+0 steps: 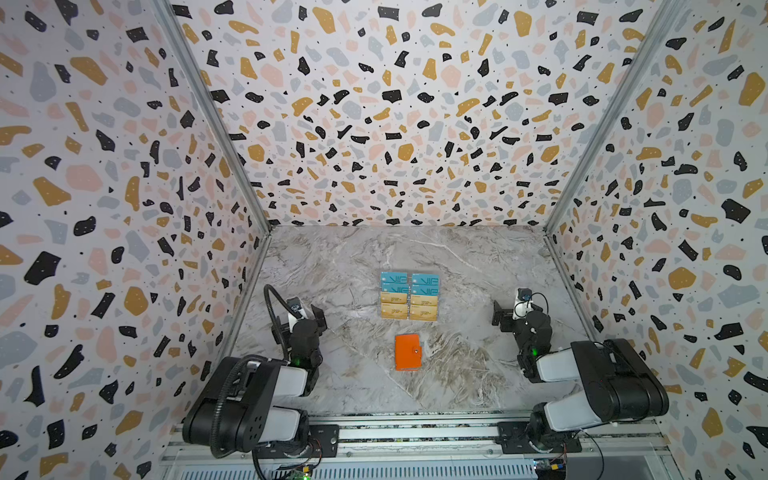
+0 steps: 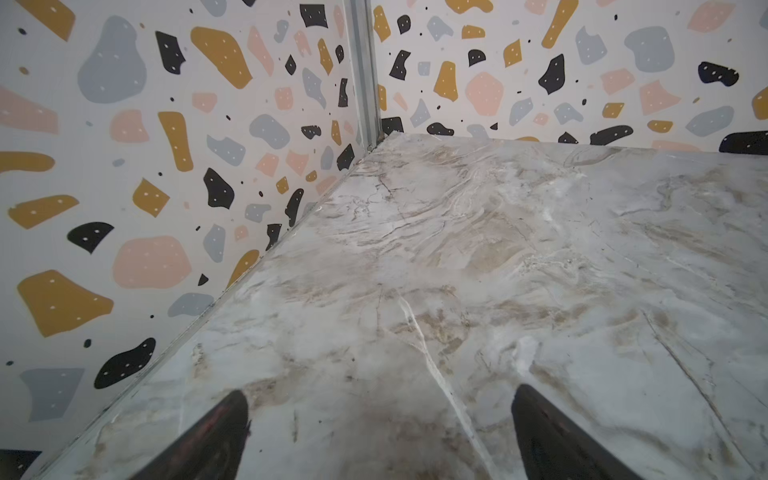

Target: Put the credit cards into the card holder

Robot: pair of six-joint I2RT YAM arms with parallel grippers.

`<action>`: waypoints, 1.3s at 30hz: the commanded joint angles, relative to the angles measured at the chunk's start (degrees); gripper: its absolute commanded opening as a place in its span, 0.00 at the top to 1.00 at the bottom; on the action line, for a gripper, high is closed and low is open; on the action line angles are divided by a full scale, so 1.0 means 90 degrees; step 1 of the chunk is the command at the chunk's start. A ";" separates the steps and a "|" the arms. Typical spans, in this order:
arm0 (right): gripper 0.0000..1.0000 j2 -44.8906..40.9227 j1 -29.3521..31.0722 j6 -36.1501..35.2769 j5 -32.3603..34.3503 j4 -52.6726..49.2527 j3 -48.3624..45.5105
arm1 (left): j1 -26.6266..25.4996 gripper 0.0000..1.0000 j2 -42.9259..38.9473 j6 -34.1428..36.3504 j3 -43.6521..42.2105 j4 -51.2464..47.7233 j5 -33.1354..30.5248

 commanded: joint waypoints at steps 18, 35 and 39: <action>0.01 0.0029 -0.0039 -0.0112 0.0092 0.0583 0.0198 | -0.0049 0.00 0.0078 0.0158 0.0188 0.0977 -0.0415; 0.01 -0.0028 -0.0042 -0.0078 0.0203 0.0749 0.0076 | -0.0053 0.00 -0.0018 0.0149 0.0181 0.1022 -0.0490; 0.00 -0.0581 -0.0024 -0.0090 0.0265 0.0096 0.0213 | -0.0057 0.00 -0.0531 0.0066 0.1102 -0.1101 -0.0626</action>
